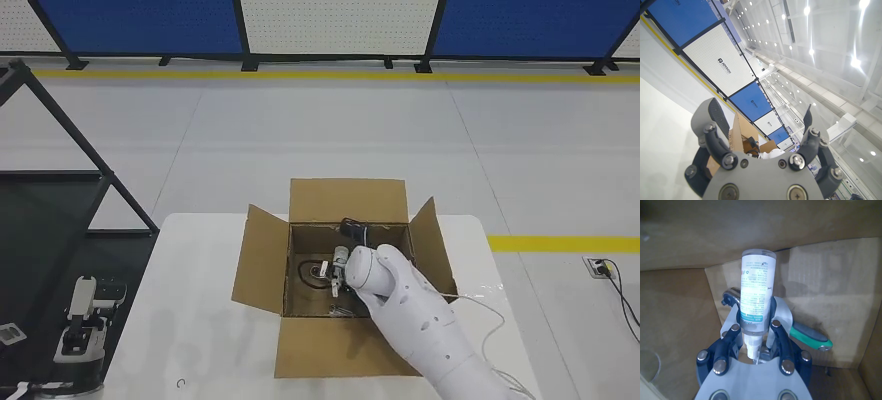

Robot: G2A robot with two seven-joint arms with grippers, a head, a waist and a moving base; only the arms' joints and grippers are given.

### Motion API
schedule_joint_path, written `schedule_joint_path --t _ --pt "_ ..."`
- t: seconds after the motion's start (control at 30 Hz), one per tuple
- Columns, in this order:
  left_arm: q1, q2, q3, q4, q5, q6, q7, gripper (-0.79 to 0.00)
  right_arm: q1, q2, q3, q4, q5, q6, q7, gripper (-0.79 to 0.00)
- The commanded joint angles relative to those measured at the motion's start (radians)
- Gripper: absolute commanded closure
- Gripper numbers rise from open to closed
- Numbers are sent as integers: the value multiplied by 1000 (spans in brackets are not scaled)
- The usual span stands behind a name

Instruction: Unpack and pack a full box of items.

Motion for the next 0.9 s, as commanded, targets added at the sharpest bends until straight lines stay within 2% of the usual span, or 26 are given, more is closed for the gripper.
schedule_joint_path --t 0.0,0.17,0.27,0.43,0.53,0.87 --pt "0 0 0 0 0 0 0 -785 -60 25 37 -122 -39 3 27 0" --pt "0 0 0 0 0 0 0 -785 -211 78 126 -405 -135 -22 107 0" --pt "0 0 0 0 0 0 0 -785 -321 109 188 -615 -162 -144 161 0" --pt "0 0 0 0 0 0 0 -785 -447 141 269 -840 -173 -315 202 0" --pt "0 0 0 0 0 0 0 -785 -517 157 332 -963 -157 -359 238 0" --pt "0 0 0 0 0 0 0 -785 -529 160 342 -980 -157 -365 246 0"
